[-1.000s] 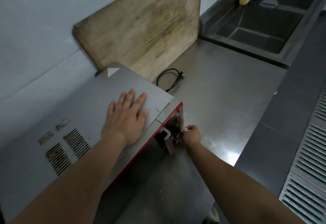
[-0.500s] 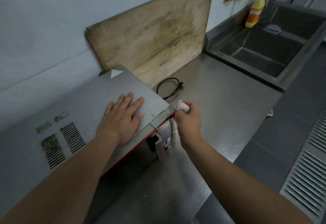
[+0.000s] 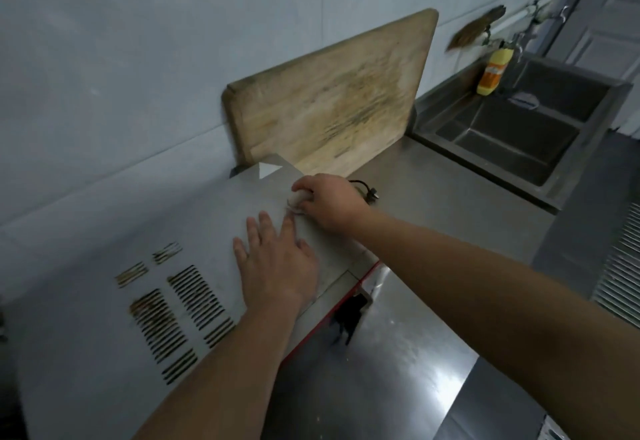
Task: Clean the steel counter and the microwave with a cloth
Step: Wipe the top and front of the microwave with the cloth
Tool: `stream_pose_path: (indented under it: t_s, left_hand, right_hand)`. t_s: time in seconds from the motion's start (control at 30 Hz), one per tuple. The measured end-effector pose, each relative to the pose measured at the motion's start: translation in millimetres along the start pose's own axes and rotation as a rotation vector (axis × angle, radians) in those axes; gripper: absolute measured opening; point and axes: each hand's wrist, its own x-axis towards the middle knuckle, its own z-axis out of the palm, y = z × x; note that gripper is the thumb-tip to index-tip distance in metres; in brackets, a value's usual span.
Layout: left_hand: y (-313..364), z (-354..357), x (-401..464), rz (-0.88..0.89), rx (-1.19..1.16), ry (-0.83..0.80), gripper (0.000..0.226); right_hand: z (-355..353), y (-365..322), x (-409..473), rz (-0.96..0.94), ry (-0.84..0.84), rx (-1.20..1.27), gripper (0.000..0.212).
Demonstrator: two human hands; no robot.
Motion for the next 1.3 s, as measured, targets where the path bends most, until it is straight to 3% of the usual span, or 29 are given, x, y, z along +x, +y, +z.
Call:
stream_pose_path:
  t_s: [0.17, 0.6, 0.93, 1.3]
  left_hand:
    - [-5, 8, 8, 0.015, -0.020, 0.007, 0.056]
    - [-7, 4, 5, 0.011, -0.042, -0.006, 0.061]
    - [1, -1, 10, -0.162, 0.025, 0.034, 0.059]
    - [1, 8, 16, -0.345, 0.141, 0.050, 0.061]
  right_hand:
    - [31, -21, 60, -0.060, 0.033, -0.017, 0.036]
    - [33, -23, 142, -0.132, -0.012, -0.074, 0.031]
    - [37, 3, 131, -0.356, -0.043, -0.036, 0.030]
    - [16, 49, 27, -0.495, -0.052, 0.041, 0.025]
